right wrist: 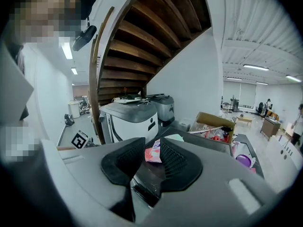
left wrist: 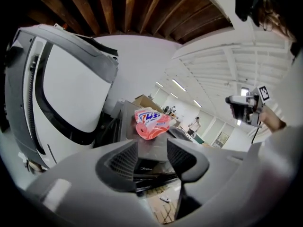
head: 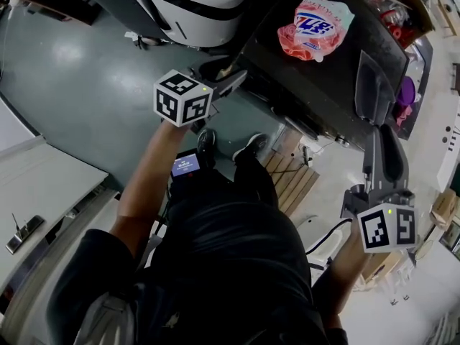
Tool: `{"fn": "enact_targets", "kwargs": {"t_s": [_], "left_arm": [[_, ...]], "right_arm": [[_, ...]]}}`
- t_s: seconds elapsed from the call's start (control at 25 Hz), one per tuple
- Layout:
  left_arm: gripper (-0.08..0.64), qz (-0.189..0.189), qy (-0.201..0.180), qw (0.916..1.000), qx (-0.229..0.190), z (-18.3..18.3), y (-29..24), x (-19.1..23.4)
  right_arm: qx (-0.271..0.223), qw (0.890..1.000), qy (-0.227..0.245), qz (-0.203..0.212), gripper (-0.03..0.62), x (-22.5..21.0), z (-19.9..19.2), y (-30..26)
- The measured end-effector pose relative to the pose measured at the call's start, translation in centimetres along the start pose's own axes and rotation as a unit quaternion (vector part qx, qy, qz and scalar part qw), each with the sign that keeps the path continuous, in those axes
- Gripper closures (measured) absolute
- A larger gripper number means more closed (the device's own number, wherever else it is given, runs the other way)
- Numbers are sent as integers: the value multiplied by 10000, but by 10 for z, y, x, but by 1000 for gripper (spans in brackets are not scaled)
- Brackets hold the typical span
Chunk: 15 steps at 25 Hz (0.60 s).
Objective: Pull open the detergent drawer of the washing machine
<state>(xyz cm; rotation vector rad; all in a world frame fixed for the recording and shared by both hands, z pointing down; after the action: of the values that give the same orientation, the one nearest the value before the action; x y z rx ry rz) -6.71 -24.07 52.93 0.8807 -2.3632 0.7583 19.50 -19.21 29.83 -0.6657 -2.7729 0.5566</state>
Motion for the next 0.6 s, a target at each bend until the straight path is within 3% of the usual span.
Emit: {"fn": "enact_targets", "kwargs": {"t_s": [0.28,0.6], "left_arm": [[347,-111,953,9952,196,-49,-29,22],[339,-337,1932,9803,234,-99,-63,38]], "right_arm": [[123,9999,-65,-72,514,-20,-12,-2],[210,9997,-100,-23,515,-36,-21,-8]]}}
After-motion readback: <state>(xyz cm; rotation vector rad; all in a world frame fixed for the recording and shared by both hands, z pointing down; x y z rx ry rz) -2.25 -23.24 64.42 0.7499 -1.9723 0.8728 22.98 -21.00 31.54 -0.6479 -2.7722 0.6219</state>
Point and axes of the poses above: the fingertips, and each gripper's own axes: y backward along the fingers, x to its left, z out of its top, the point moved 3 cm from there along y, backward along the fingers, and after that the axes turned 8 degrees about y, right-handed, at the moved point
